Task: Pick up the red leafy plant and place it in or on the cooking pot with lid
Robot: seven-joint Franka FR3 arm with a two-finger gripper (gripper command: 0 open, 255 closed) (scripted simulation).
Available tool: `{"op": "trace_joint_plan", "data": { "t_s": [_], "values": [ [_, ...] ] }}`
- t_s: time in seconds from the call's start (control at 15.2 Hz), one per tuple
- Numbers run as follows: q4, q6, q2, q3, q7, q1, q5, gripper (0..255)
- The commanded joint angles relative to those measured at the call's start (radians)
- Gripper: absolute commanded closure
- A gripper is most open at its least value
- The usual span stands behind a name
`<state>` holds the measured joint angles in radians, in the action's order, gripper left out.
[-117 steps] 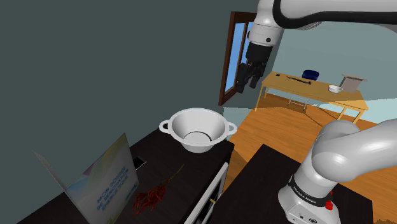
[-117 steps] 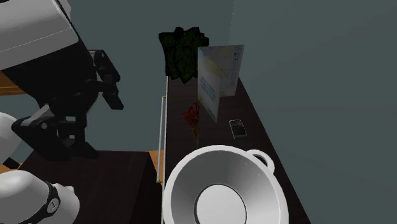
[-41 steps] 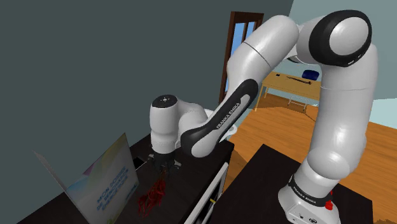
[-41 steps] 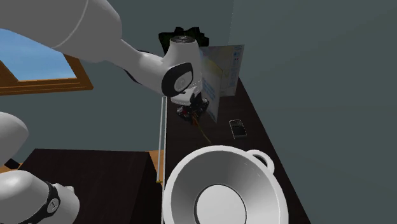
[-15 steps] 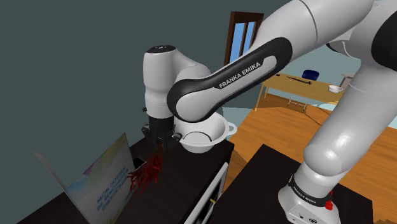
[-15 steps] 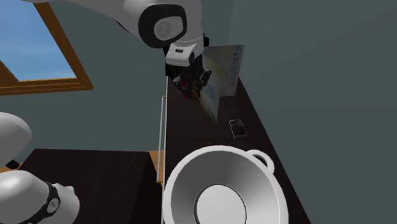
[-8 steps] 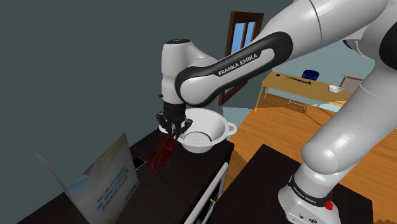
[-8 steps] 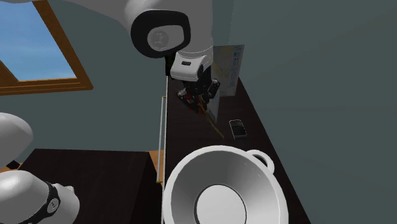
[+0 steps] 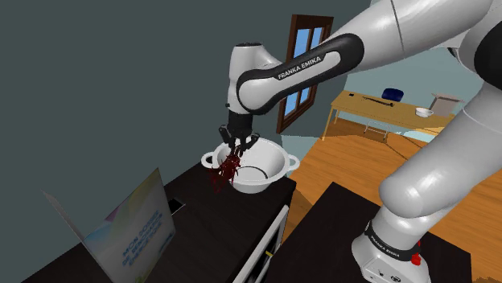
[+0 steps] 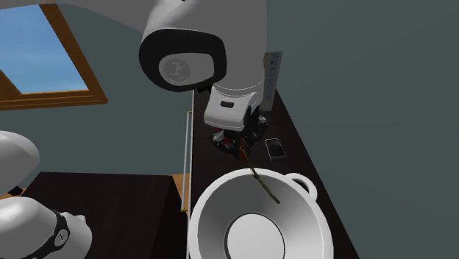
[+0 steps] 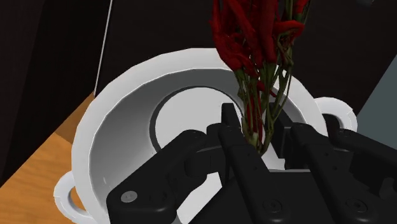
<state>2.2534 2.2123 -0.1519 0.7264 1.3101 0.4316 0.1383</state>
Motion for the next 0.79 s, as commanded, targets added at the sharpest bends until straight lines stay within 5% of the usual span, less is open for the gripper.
{"op": "trace_joint_plan", "data": {
  "t_s": [0.0,0.73],
  "values": [
    [-0.005,-0.003,0.007,-0.029,-0.048,0.021,-0.005,255],
    [-0.051,0.005,0.085,-0.143,-0.233,0.121,-0.055,255]
  ]
}}
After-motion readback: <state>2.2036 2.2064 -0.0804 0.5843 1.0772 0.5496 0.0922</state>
